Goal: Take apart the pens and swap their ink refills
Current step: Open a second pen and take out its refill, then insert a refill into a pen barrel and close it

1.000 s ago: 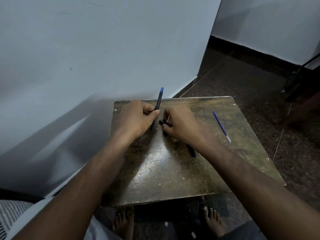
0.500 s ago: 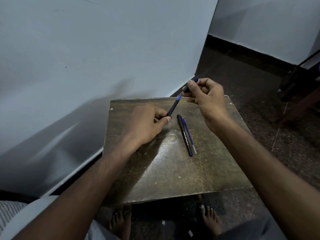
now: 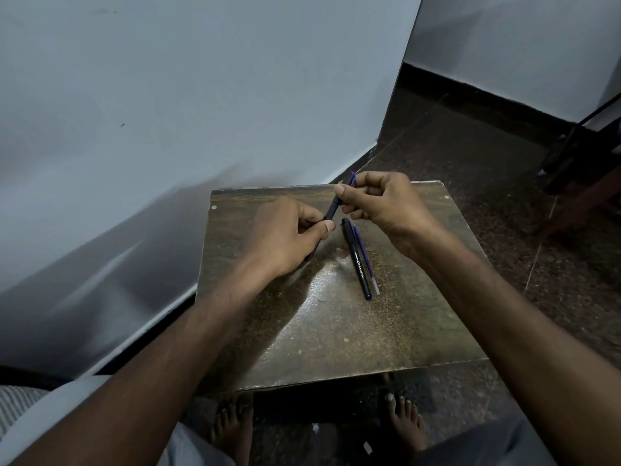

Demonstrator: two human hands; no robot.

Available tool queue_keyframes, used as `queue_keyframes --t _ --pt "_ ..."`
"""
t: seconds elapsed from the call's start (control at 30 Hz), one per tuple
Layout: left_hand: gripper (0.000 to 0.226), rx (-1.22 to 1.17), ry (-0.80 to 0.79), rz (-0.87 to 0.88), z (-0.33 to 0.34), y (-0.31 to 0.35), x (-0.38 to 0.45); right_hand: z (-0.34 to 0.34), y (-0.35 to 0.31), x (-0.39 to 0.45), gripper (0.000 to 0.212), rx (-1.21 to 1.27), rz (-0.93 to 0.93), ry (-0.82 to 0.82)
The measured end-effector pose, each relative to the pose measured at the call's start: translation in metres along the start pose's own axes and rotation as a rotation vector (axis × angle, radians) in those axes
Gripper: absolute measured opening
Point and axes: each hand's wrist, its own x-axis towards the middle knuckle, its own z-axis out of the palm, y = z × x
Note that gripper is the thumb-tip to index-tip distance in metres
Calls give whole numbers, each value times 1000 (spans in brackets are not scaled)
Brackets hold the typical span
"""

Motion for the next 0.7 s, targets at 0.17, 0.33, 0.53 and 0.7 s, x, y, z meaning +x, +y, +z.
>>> queue_keyframes --t 0.17,0.33,0.53,0.7 --pt "27 -46 -1 -37 -2 3 -2 1 -4 2 8 24 -19 -59" --pt "18 -58 -32 -65 -3 0 -5 8 -3 -1 10 -64 -35 -55" --pt "14 -202 -137 -236 -8 -4 -1 16 -1 -10 27 -211 -47 96" --pt "24 -88 -273 -310 -3 -8 -6 -6 -1 -10 25 -784 -129 183"
